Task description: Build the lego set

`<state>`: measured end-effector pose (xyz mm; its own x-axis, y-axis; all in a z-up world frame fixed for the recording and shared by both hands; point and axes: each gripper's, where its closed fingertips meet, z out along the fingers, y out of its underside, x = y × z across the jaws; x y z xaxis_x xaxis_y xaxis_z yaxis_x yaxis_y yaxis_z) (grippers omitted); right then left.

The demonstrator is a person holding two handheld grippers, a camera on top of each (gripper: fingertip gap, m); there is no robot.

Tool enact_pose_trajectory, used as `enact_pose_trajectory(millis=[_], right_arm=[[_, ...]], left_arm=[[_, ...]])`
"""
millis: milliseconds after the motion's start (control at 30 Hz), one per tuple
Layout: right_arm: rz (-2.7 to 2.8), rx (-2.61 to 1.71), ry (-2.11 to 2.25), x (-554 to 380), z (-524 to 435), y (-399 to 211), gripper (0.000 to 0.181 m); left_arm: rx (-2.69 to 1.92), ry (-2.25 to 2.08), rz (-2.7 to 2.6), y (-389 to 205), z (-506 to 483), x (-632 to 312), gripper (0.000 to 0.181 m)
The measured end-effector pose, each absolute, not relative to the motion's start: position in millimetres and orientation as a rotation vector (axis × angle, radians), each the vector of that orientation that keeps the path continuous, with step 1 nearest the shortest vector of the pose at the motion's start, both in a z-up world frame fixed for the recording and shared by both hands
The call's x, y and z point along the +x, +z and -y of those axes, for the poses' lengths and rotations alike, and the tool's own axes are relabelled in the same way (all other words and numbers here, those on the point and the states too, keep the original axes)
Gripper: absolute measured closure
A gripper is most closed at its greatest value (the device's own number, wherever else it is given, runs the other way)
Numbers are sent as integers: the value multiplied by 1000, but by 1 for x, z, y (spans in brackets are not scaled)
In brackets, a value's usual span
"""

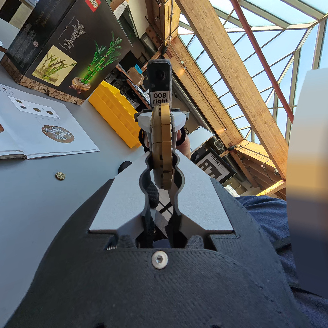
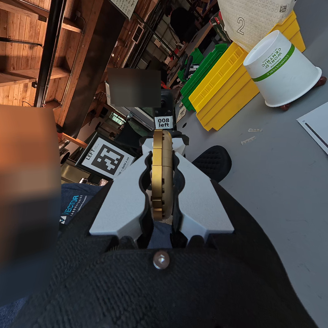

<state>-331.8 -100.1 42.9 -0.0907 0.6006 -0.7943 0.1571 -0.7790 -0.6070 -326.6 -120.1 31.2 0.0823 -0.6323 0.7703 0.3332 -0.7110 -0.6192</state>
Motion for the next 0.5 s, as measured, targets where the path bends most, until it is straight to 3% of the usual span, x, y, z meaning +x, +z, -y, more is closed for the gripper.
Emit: enact_pose_trajectory(millis=[33, 100, 167, 233, 367, 500], right_arm=[[816, -1862, 1940, -331, 99, 43, 162], [799, -1855, 1942, -331, 98, 44, 162], [776, -1839, 1956, -330, 96, 48, 161], [756, -1829, 1970, -328, 95, 50, 162], [762, -1847, 1942, -329, 93, 46, 161], [762, -1858, 1933, -330, 93, 42, 161]], left_arm=[[-1639, -1731, -292, 32, 119, -326, 162], [-1592, -1764, -267, 33, 119, -326, 160], [-1568, -1780, -220, 31, 118, -326, 131], [-1564, -1778, -242, 26, 122, -324, 135], [-1539, -1774, -246, 27, 124, -324, 161], [-1628, -1728, -307, 21, 127, -322, 162]])
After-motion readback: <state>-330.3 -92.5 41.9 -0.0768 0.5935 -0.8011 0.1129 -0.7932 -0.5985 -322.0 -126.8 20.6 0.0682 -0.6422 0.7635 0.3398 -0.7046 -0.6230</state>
